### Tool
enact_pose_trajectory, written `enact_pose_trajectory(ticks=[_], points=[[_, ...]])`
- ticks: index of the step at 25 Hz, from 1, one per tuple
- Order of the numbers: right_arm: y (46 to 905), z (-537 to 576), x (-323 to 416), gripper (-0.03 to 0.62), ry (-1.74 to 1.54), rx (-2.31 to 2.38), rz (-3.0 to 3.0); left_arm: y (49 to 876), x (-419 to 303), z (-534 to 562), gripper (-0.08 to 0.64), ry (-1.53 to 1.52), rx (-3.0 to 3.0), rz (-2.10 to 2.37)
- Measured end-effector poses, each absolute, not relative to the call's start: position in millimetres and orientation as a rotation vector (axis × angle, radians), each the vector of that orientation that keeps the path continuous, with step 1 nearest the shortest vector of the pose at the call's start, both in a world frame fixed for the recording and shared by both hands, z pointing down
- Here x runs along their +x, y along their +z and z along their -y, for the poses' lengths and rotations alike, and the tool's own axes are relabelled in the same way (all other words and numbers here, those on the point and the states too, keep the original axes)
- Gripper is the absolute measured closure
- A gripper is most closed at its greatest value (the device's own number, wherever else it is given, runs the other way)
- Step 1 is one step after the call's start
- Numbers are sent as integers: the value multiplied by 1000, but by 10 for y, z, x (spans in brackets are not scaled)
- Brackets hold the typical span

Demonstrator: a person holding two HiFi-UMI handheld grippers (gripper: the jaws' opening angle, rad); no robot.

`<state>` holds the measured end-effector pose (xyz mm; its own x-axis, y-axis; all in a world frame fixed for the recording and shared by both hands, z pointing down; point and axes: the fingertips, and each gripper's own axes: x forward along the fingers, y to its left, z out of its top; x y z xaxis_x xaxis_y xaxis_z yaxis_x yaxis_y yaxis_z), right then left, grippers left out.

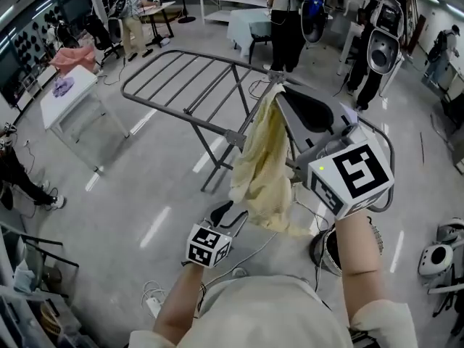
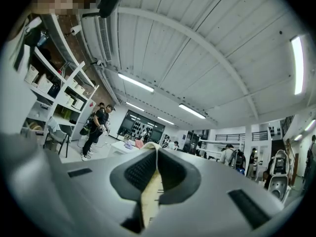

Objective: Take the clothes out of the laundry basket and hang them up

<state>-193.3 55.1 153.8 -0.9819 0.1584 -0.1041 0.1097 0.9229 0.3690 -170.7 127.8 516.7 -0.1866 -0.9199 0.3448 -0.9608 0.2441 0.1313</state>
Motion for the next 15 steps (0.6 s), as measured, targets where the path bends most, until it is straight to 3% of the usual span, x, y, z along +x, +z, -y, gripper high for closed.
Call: enact_pose_trajectory(ticks=[3,8,11,12,15], points=[[1483,-647,-1986,580,526,228,-2943,5341,-1824,-1359,371,199,1711,2156],[1415,-848,-2044,580,543,264,-2918,5587,-1766,-1351,465,220,1703,2112],[1337,-985,-2062,580,560,294,-2897,5712,-1970,-1509,460,190,1570,2180],[1309,-1030,-2065,580,557,311,-2891,5735,-2067,-1584,455,175,1517,2211],[1238,-1172,-2062,580,524,379,-2869,5760,-2294,-1713,305,134,1443,2261]])
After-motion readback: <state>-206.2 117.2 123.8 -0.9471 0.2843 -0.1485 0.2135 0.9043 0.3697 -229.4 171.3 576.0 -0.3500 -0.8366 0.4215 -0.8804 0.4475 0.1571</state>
